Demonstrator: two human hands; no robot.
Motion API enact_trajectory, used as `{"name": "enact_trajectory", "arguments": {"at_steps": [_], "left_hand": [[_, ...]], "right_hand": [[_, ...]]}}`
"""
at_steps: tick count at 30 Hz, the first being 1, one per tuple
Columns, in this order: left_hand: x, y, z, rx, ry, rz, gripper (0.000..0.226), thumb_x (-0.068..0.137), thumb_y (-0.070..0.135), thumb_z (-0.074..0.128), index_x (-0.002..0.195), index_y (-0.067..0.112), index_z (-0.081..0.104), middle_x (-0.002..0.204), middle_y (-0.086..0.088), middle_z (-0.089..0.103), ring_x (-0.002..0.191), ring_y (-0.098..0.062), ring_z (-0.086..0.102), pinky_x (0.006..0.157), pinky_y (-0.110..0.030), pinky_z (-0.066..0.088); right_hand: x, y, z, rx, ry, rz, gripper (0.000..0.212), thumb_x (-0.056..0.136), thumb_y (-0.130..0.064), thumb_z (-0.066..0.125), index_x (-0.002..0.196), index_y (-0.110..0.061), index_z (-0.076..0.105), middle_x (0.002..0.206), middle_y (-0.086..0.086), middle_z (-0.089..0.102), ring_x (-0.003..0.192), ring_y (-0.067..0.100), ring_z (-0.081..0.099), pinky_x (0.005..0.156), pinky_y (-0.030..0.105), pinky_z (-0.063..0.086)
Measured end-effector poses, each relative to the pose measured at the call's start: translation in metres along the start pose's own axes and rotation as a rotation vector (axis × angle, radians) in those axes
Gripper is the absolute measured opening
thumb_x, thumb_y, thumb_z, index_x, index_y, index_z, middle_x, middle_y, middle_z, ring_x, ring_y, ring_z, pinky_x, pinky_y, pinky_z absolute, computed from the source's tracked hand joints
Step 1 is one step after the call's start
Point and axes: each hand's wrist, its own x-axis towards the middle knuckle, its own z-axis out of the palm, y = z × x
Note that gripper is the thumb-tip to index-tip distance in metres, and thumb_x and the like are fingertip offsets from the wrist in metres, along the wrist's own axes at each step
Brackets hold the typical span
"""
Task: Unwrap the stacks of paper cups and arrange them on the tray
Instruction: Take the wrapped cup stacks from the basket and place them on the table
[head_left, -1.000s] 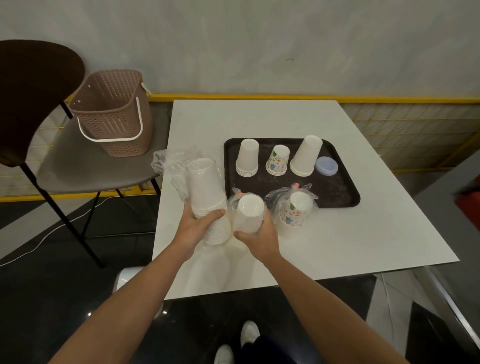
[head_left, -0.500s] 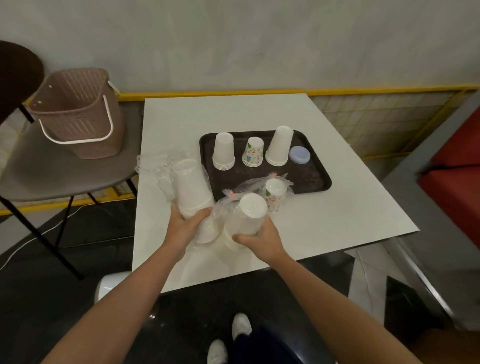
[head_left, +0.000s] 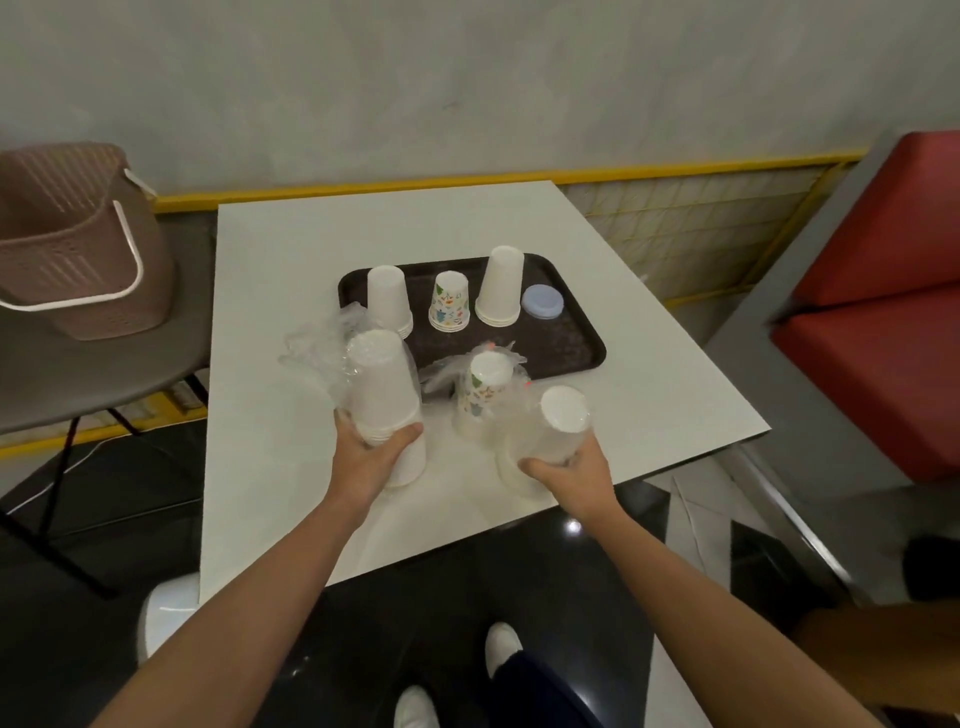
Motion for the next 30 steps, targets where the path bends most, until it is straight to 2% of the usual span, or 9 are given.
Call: {"name": "enact_trajectory", "arguments": {"at_steps": [5,7,11,15,17,19,22,24,30], "left_hand": [[0.002,0.002,0.016,0.009,0.003,0.014,0.071,0.073,0.020,0.082,0.119,0.034,0.030,0.120,0.008,0.051,0.107,-0.014,0.051,0.092,-0.029,0.038],[0.005,0.001,0.020,0.031,0.007,0.014,0.078,0.064,0.029,0.085,0.122,0.034,0.033,0.120,0.010,0.053,0.108,-0.012,0.052,0.091,-0.029,0.039],[0.012,0.001,0.025,0.076,0.002,0.005,0.097,0.051,0.047,0.084,0.133,0.029,0.036,0.129,0.006,0.055,0.115,-0.014,0.054,0.096,-0.032,0.043],[0.020,0.002,0.032,0.083,0.014,0.017,0.080,0.070,0.017,0.085,0.134,0.021,0.038,0.122,0.005,0.057,0.109,-0.011,0.056,0.093,-0.028,0.043],[0.023,0.001,0.035,0.098,0.012,0.015,0.075,0.070,0.016,0.084,0.133,0.018,0.044,0.116,0.006,0.061,0.107,-0.011,0.058,0.086,-0.022,0.046],[0.023,0.002,0.036,0.096,0.025,0.014,0.066,0.071,0.014,0.083,0.125,0.025,0.048,0.109,0.010,0.062,0.104,-0.011,0.059,0.081,-0.018,0.044],[0.020,0.006,0.040,0.089,0.031,0.039,0.059,0.074,0.006,0.080,0.102,0.042,0.043,0.106,0.009,0.061,0.098,-0.007,0.058,0.089,-0.025,0.042],[0.019,0.007,0.042,0.078,0.030,0.044,0.060,0.073,0.006,0.080,0.102,0.042,0.042,0.110,0.005,0.060,0.102,-0.010,0.057,0.093,-0.027,0.042],[0.017,0.009,0.045,0.073,0.028,0.052,0.062,0.075,0.003,0.078,0.102,0.044,0.040,0.115,0.003,0.058,0.107,-0.010,0.053,0.091,-0.022,0.037]], "right_hand": [[0.030,0.007,-0.023,0.011,0.116,0.093,0.084,0.065,-0.023,0.083,0.136,-0.023,0.037,0.125,-0.001,0.053,0.117,0.021,0.050,0.099,0.039,0.045],[0.044,0.007,-0.028,0.009,0.119,0.116,0.088,0.065,-0.025,0.083,0.138,-0.023,0.034,0.129,0.001,0.052,0.120,0.024,0.049,0.103,0.044,0.044],[0.068,0.002,-0.029,0.009,0.113,0.131,0.088,0.068,-0.022,0.082,0.139,-0.021,0.030,0.128,0.005,0.050,0.121,0.026,0.047,0.101,0.040,0.042],[0.086,0.000,-0.024,-0.008,0.062,0.130,0.088,0.068,-0.018,0.082,0.140,-0.021,0.030,0.125,0.003,0.050,0.120,0.027,0.047,0.099,0.040,0.042],[0.093,0.001,-0.020,-0.016,0.038,0.120,0.092,0.067,-0.017,0.082,0.141,-0.024,0.029,0.129,0.003,0.050,0.120,0.026,0.047,0.101,0.042,0.043],[0.100,-0.001,-0.017,-0.011,0.020,0.102,0.093,0.066,-0.015,0.081,0.142,-0.025,0.029,0.127,0.002,0.051,0.119,0.024,0.048,0.099,0.041,0.044],[0.109,-0.003,-0.012,0.000,-0.003,0.089,0.094,0.065,-0.013,0.081,0.142,-0.025,0.030,0.128,0.001,0.052,0.119,0.023,0.049,0.099,0.041,0.045],[0.112,-0.003,-0.010,0.003,-0.006,0.095,0.094,0.065,-0.014,0.082,0.142,-0.026,0.030,0.129,0.001,0.052,0.119,0.023,0.048,0.100,0.042,0.044],[0.113,0.002,-0.009,-0.016,-0.013,0.097,0.095,0.064,-0.013,0.083,0.142,-0.023,0.029,0.130,0.001,0.050,0.121,0.023,0.047,0.099,0.039,0.044]]}}
